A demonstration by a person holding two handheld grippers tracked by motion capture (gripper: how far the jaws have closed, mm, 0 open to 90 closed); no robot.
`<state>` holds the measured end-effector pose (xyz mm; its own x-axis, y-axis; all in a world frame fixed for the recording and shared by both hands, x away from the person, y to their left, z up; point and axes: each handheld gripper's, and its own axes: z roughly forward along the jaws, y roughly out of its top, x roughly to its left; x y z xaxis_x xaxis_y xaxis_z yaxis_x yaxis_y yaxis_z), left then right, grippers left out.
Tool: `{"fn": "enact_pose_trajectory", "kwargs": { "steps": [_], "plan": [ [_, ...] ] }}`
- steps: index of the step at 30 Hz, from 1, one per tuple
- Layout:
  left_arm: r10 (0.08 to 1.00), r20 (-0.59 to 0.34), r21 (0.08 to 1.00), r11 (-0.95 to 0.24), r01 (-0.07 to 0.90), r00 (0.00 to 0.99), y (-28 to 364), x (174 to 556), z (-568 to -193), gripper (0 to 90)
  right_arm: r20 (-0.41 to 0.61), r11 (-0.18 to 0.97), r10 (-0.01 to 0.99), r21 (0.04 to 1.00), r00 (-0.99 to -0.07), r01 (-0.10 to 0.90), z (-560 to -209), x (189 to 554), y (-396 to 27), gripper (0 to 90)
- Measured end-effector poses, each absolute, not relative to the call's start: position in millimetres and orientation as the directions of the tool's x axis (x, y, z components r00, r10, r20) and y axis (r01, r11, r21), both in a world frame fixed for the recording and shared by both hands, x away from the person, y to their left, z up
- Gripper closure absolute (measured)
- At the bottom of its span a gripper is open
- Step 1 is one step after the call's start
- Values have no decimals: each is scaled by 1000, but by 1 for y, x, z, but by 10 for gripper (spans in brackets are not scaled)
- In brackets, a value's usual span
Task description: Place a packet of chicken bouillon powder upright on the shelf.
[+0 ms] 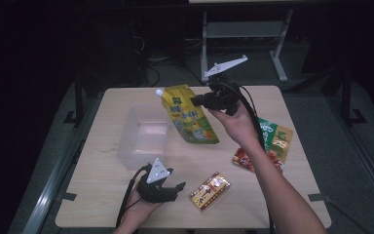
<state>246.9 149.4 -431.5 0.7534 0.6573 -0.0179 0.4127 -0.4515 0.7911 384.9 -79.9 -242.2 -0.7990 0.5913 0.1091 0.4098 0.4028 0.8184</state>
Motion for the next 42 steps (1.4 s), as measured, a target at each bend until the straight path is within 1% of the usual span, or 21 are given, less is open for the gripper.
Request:
{"fn": "enact_pose_trajectory", "kwargs": {
  "steps": [2, 4, 6, 10, 14, 26, 29, 42],
  "plan": [
    [656, -11, 793, -455, 406, 755, 150, 246, -431, 354, 102, 409, 581, 821, -807, 398, -238, 385, -72, 900],
    [661, -26, 799, -437, 414, 750, 150, 245, -432, 354, 92, 414, 567, 827, -819, 380, -234, 385, -61, 900],
    [657, -15, 790, -454, 411, 754, 152, 245, -432, 354, 92, 416, 553, 831, -828, 370, -231, 385, -52, 900],
    [664, -30, 799, -433, 418, 747, 152, 245, -433, 355, 95, 421, 532, 833, -841, 361, -228, 387, -31, 900],
    [662, -26, 794, -442, 418, 749, 154, 245, -432, 354, 110, 420, 516, 832, -850, 362, -230, 392, -12, 900],
    [652, -31, 793, -445, 415, 758, 150, 245, -436, 354, 154, 409, 488, 829, -859, 381, -255, 408, 36, 900],
    [653, -27, 794, -446, 413, 757, 151, 246, -436, 354, 149, 410, 484, 832, -862, 374, -262, 410, 47, 900],
    [654, -25, 790, -451, 415, 757, 155, 248, -435, 355, 166, 396, 497, 830, -852, 392, -286, 416, 71, 900]
  ]
}}
